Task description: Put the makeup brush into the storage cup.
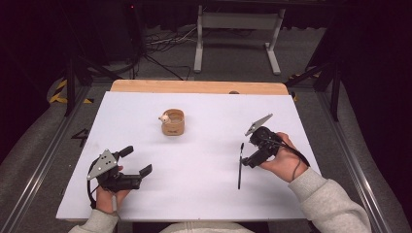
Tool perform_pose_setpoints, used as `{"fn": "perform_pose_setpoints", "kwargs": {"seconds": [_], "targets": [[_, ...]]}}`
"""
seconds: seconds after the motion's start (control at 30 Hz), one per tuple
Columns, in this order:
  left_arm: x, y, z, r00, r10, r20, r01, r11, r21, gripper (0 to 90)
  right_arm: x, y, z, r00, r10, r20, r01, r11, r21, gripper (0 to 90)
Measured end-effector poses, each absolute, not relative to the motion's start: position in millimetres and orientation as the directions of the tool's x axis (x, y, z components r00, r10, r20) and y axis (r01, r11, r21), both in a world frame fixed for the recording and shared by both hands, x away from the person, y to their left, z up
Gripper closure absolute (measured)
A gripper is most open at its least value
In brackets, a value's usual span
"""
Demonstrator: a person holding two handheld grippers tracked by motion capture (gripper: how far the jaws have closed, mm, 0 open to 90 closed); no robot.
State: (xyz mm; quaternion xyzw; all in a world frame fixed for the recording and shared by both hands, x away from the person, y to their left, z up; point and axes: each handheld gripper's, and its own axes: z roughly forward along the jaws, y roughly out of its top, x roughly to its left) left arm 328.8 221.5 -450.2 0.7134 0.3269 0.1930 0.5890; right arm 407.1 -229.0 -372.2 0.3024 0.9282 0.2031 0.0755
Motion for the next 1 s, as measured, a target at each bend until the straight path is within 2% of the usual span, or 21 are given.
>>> {"fn": "perform_pose_setpoints", "kwargs": {"seconds": [0.43, 1.0], "targets": [[329.0, 220.7, -450.8, 0.709, 0.697, -0.104, 0.243, -0.103, 0.965, 2.4, 415.0, -224.1, -373.5, -0.806, 0.592, -0.003, 0.553, 0.755, 0.353, 14.0], [328.8, 221.9, -450.8, 0.707, 0.7, -0.102, 0.245, -0.107, 0.964, 2.7, 421.9, -212.9, -388.7, -0.804, 0.594, 0.021, 0.566, 0.755, 0.332, 16.0]]}}
